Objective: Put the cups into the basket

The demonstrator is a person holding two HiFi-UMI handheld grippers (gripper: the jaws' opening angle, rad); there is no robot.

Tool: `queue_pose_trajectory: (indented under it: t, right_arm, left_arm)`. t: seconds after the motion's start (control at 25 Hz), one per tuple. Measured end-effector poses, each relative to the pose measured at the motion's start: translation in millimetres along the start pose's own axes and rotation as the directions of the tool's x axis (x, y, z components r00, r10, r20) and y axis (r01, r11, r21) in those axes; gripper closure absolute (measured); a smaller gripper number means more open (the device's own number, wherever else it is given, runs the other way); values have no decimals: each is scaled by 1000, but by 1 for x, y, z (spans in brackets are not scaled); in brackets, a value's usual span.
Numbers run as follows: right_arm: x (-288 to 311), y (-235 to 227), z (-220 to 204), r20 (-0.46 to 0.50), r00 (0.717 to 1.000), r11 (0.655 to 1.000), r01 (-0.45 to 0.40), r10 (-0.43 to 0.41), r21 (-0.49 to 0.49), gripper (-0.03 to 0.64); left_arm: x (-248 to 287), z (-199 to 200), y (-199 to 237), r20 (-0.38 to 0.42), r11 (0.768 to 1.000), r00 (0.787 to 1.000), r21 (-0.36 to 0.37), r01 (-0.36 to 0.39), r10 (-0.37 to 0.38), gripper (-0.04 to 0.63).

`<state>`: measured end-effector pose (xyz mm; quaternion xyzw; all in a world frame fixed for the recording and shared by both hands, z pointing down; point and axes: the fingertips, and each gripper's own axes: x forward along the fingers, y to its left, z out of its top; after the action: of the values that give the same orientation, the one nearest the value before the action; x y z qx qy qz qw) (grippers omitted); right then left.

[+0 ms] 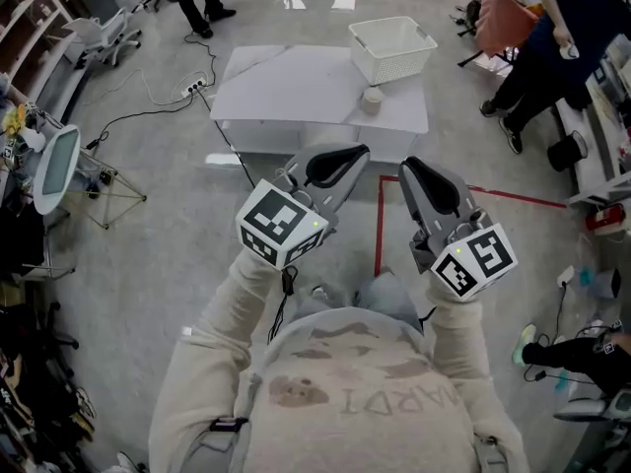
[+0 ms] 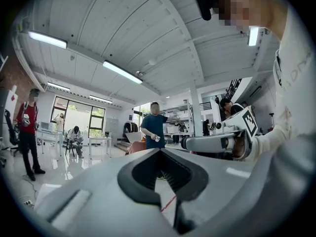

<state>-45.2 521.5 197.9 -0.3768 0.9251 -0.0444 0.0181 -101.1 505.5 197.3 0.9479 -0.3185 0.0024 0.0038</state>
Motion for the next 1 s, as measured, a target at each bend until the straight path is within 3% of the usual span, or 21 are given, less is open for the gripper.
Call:
queue_pose_trajectory:
  t: [0.36, 0.6, 0.84, 1.0]
  right_arm:
    - [19, -73, -29, -39, 999, 999, 32, -31, 40, 554]
    - [71, -143, -30, -32, 999, 1000, -15, 16, 22, 561]
    - [112, -206, -18, -25, 997, 997, -72, 72, 4, 561]
    - [122, -247, -19, -26, 997, 997, -77, 77, 6, 563]
  left_arm:
    - [45, -16, 48, 21, 999, 1000, -37, -5, 6, 595]
    - [108, -18, 104, 7, 1000, 1000, -11, -11, 11, 595]
    - [175, -6, 152, 31, 1000, 999, 22, -13, 12, 595]
    - [215, -4, 173, 63, 1000, 998, 7, -17, 16, 595]
